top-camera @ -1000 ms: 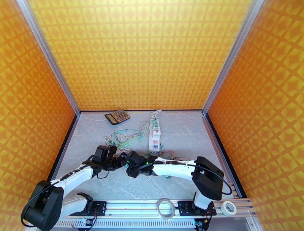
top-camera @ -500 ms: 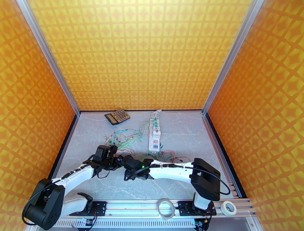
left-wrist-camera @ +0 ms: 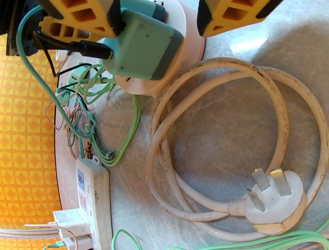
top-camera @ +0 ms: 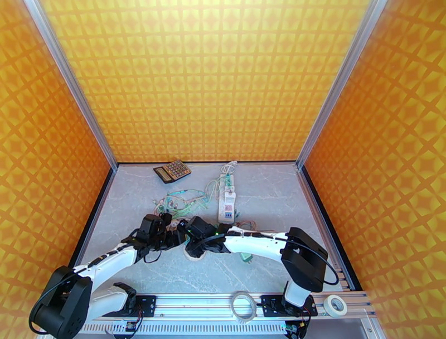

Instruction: Pull the plug off the socket

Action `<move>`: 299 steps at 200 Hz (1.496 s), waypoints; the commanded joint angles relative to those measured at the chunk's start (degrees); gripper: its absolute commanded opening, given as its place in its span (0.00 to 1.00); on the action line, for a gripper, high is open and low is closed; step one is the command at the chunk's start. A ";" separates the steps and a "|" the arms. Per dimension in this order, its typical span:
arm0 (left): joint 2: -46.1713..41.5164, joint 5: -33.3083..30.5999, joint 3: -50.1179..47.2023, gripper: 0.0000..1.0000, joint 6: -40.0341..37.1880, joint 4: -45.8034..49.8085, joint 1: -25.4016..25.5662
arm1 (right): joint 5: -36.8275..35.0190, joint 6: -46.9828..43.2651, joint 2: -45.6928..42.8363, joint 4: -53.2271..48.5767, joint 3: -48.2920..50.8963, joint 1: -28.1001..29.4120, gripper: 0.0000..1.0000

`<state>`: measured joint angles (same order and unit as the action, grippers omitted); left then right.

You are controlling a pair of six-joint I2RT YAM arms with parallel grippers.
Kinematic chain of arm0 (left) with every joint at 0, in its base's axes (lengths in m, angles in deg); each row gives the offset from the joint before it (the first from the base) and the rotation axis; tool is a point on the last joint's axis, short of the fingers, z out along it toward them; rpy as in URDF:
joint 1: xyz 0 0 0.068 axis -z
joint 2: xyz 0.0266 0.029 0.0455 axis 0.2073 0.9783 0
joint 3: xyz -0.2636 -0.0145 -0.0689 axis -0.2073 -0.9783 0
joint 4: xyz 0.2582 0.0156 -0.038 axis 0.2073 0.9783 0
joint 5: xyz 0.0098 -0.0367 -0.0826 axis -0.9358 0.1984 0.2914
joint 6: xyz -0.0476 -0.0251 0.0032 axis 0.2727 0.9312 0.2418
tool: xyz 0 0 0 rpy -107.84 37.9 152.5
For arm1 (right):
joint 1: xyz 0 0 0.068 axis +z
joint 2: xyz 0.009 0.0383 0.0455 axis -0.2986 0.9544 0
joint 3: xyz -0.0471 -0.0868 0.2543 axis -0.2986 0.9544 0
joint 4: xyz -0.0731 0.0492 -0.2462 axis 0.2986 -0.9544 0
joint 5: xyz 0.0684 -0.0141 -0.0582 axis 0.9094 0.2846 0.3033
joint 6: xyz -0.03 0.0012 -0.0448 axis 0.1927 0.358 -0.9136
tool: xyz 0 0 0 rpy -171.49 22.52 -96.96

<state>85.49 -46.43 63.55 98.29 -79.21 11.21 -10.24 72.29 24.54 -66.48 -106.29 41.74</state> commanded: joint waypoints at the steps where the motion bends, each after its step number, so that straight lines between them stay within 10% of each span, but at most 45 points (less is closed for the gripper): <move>1: 3.30 -6.96 -4.99 0.53 -0.58 14.26 1.77 | 3.30 0.88 -1.26 7.88 -0.56 0.16 0.15; 73: 5.71 -8.09 -4.92 0.53 0.53 12.28 3.92 | -6.71 -7.96 1.77 3.48 -4.63 10.90 0.15; 193: 8.81 -10.21 -4.99 0.53 0.65 11.74 6.88 | 7.68 3.50 -1.23 10.07 -0.36 -0.22 0.14; 299: 9.89 -10.23 -4.72 0.53 0.57 11.27 6.88 | -2.56 -5.53 3.38 1.15 -7.35 9.42 0.13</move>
<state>88.28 -51.26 63.68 101.22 -85.03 15.67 -21.13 71.65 26.23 -72.95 -110.62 45.95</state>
